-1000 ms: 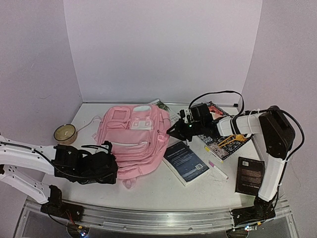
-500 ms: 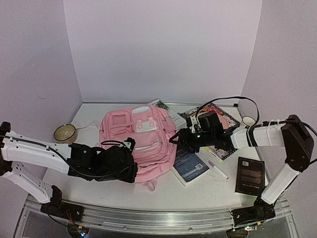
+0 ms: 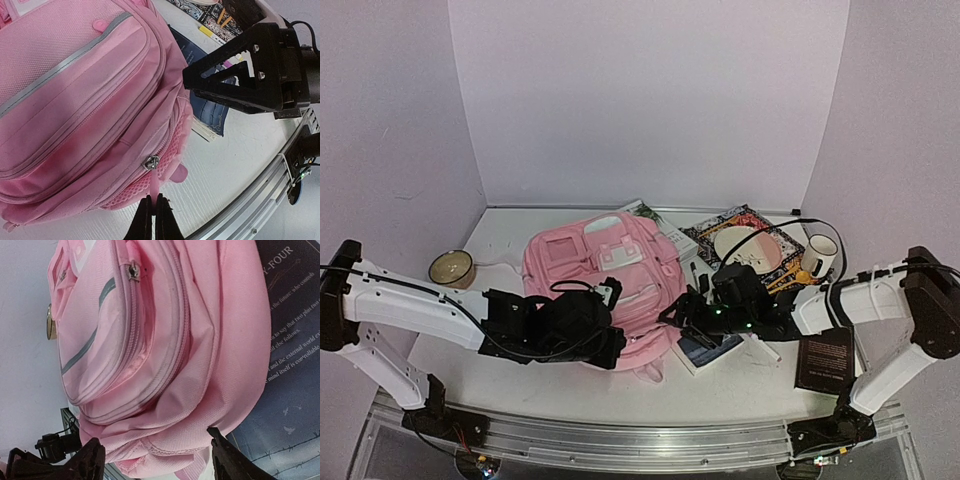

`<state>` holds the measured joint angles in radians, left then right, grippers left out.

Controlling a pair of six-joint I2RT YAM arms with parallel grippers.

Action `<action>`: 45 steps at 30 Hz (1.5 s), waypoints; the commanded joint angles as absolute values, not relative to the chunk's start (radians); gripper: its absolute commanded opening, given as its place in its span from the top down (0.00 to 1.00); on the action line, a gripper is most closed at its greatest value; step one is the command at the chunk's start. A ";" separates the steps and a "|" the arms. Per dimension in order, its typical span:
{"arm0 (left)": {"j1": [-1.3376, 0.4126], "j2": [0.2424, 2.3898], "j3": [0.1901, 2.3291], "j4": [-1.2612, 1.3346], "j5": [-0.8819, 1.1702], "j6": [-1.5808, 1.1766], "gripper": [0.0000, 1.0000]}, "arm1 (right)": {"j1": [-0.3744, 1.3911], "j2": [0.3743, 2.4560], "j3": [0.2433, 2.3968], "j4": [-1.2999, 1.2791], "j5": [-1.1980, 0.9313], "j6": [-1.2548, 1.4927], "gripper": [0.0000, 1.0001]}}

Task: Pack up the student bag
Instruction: Hold the largest pocket of the bag, then unzip the largest pocket of the student bag.

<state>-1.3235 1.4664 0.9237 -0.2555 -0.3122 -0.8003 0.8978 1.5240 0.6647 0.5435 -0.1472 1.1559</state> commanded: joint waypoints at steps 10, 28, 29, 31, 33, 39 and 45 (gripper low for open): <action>-1.327 1.495 0.991 -0.077 -0.261 -0.765 1.00 | 0.925 1.644 0.759 0.524 -0.122 1.229 0.21; -1.324 1.260 0.757 -0.263 -0.404 -0.851 1.00 | 0.897 1.584 0.905 0.426 -0.130 1.081 1.00; -1.324 1.242 0.739 -0.281 -0.430 -0.864 1.00 | 0.888 1.571 0.909 0.420 -0.139 1.073 1.00; -1.324 1.213 0.704 -0.313 -0.481 -0.891 1.00 | 0.869 1.544 0.918 0.410 -0.163 1.056 1.00; -1.324 1.189 0.679 -0.346 -0.526 -0.912 1.00 | 0.846 1.513 0.928 0.397 -0.189 1.036 1.00; -1.323 1.136 0.624 -0.393 -0.630 -0.951 1.00 | 0.768 1.435 0.946 0.355 -0.269 0.988 1.00; -1.262 1.131 0.572 -0.398 -0.722 -0.975 1.00 | 0.722 1.408 0.971 0.336 -0.381 0.947 1.00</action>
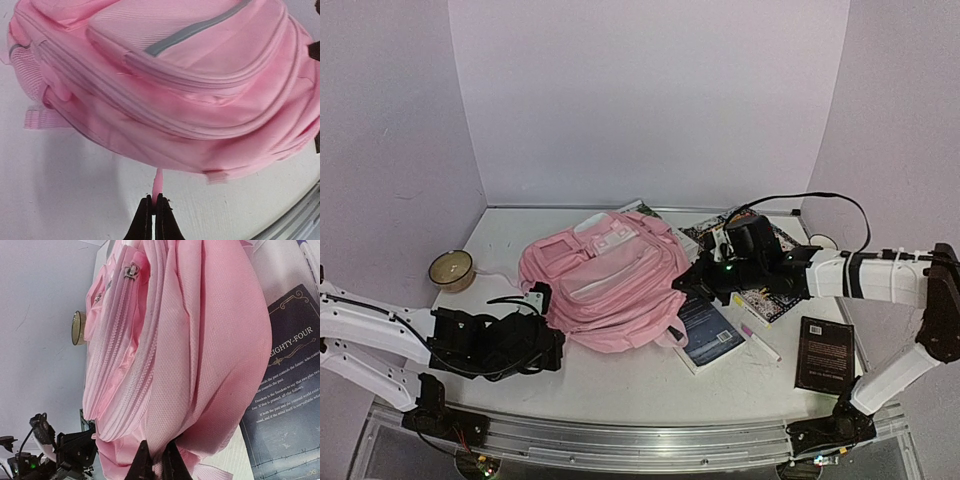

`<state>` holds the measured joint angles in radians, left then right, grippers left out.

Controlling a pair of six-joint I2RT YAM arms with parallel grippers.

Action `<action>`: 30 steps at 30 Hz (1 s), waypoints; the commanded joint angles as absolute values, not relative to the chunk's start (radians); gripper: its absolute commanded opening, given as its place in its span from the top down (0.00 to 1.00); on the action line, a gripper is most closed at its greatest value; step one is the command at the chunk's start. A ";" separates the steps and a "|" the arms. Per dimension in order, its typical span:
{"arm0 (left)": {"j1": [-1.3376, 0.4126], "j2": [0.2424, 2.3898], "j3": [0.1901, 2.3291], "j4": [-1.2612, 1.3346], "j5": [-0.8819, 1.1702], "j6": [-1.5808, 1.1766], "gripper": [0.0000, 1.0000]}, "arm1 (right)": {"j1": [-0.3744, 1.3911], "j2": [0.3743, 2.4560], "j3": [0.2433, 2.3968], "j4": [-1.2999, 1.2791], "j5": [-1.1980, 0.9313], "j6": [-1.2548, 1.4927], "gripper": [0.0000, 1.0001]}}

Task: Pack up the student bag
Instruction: Unzip the largest pocket of the student bag.

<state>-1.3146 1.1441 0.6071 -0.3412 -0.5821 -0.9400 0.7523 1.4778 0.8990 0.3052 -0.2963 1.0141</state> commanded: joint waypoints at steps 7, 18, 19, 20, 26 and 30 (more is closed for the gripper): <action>-1.118 1.137 0.531 -0.330 -0.785 -0.928 1.00 | 0.699 1.401 0.975 0.297 -0.425 0.906 1.00; -0.974 1.216 0.459 -0.124 -0.780 -0.847 1.00 | 0.696 1.456 1.016 0.279 -0.547 0.852 1.00; -0.969 1.226 0.461 -0.124 -0.780 -0.850 1.00 | 0.696 1.465 1.019 0.278 -0.552 0.849 1.00; -0.967 1.233 0.465 -0.127 -0.775 -0.850 1.00 | 0.695 1.474 1.021 0.278 -0.557 0.847 1.00; -0.966 1.175 0.489 -0.137 -0.672 -0.786 0.89 | 0.697 1.527 1.035 0.277 -0.566 0.828 1.00; -0.966 1.063 0.491 -0.154 -0.588 -0.723 0.66 | 0.700 1.569 1.049 0.279 -0.566 0.818 1.00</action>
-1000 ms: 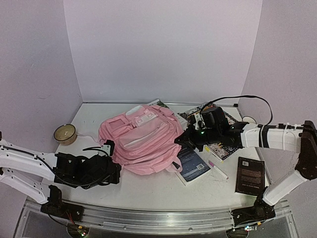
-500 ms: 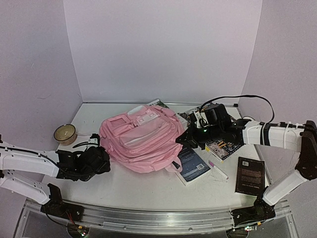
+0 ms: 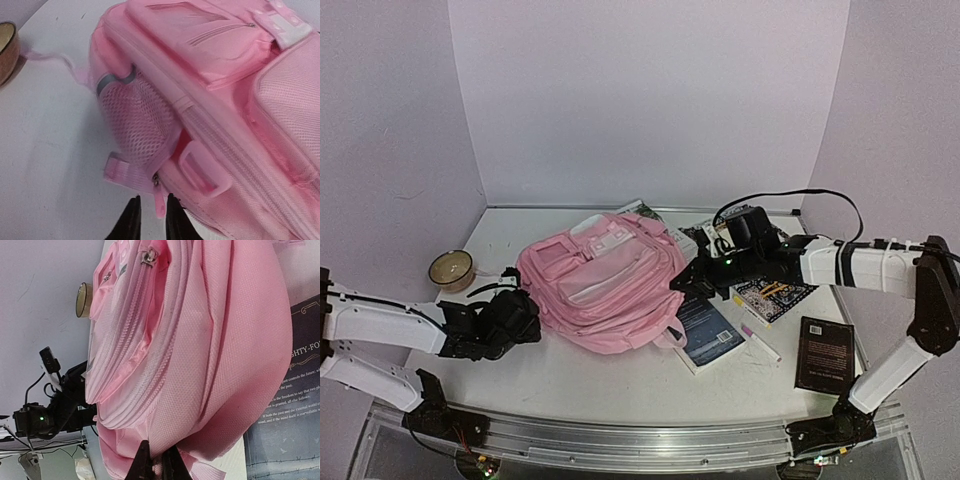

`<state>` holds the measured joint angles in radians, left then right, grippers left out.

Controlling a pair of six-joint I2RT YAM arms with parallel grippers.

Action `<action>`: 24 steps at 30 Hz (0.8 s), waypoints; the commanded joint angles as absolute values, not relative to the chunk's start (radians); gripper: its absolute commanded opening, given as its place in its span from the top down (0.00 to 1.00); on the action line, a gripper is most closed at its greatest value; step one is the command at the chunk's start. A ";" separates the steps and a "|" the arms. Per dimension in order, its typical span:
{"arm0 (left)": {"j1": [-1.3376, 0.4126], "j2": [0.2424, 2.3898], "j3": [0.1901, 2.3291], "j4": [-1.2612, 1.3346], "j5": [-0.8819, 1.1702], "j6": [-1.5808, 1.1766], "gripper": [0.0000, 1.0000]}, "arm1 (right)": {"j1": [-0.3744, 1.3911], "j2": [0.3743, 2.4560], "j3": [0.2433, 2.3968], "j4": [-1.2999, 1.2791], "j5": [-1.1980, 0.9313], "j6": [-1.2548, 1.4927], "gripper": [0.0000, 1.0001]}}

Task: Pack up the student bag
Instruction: Unzip the largest pocket of the student bag, then adjust the book at the corner of the board.

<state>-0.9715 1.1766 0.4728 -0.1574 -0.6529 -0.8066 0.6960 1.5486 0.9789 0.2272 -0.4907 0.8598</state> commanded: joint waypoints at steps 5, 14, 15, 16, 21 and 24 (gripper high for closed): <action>-0.966 0.916 0.511 -0.193 -0.463 -0.640 0.35 | 0.702 1.601 1.070 0.282 -0.540 0.813 1.00; -0.966 0.944 0.637 -0.206 -0.181 -0.496 0.21 | 0.711 1.659 1.111 0.283 -0.522 0.813 1.00; -0.967 0.963 0.654 -0.205 -0.155 -0.482 0.20 | 0.714 1.665 1.114 0.284 -0.521 0.814 1.00; -0.968 0.988 0.674 -0.206 -0.130 -0.467 0.20 | 0.716 1.671 1.116 0.284 -0.518 0.814 1.00; -1.022 1.108 0.773 -0.218 -0.074 -0.378 0.19 | 0.728 1.688 1.120 0.284 -0.504 0.818 1.00; -1.116 1.176 0.830 -0.256 -0.162 -0.320 0.19 | 0.735 1.694 1.121 0.288 -0.495 0.826 1.00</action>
